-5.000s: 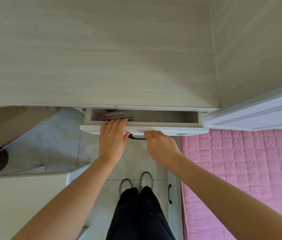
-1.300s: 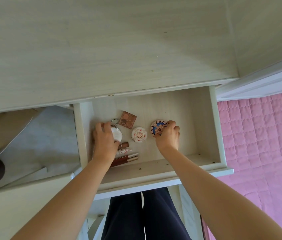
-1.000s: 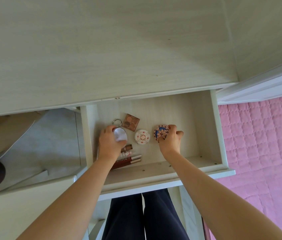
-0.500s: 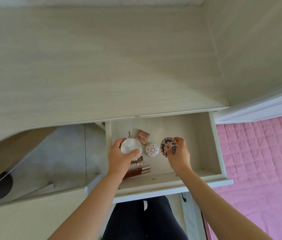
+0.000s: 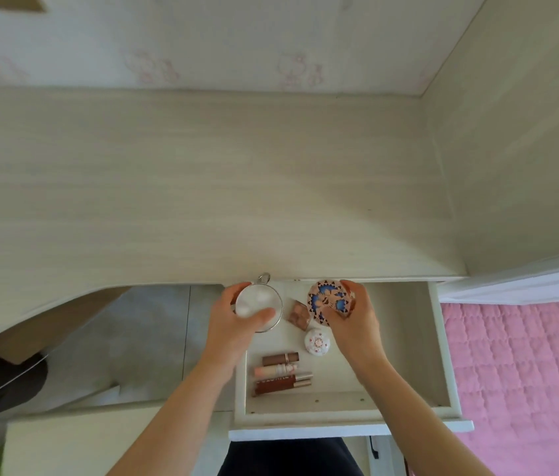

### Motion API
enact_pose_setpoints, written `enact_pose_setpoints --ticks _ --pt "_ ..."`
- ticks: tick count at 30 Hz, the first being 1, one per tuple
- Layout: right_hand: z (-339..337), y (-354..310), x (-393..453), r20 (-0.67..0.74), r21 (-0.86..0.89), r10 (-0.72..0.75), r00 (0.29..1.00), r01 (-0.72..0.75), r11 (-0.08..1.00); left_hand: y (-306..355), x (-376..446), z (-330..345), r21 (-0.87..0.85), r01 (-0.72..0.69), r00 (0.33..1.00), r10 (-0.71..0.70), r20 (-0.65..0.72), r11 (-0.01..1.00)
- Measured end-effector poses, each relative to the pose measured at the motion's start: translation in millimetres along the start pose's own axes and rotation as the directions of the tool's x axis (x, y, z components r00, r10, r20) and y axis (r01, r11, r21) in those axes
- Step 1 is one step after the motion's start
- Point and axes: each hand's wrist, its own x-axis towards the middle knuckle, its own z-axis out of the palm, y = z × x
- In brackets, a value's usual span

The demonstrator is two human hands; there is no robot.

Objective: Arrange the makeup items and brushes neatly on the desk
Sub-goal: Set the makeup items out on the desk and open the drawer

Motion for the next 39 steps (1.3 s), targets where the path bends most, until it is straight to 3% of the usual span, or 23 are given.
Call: enact_pose_setpoints --ticks 7,16,31,39 --pt "1 -57 45 0.070 0.049 -0.067 0.995 0.064 0.997 47 37 -11 -0.018 -0.032 0.997 0.031 -0.071 0.999" --pt "34 -112 129 0.122 -0.010 -0.124 0.985 0.126 0.992 96 129 -8 -0.078 -0.088 0.977 0.071 -0.200 0.993" --pt "100 -146 198 0.155 -0.042 -0.073 0.985 0.080 0.996 124 227 -23 0.149 -0.143 0.982 0.159 -0.101 0.978" --pt "95 -132 193 0.123 -0.341 -0.230 0.965 0.259 0.904 108 215 -20 0.304 -0.154 0.977 0.190 -0.094 0.940"
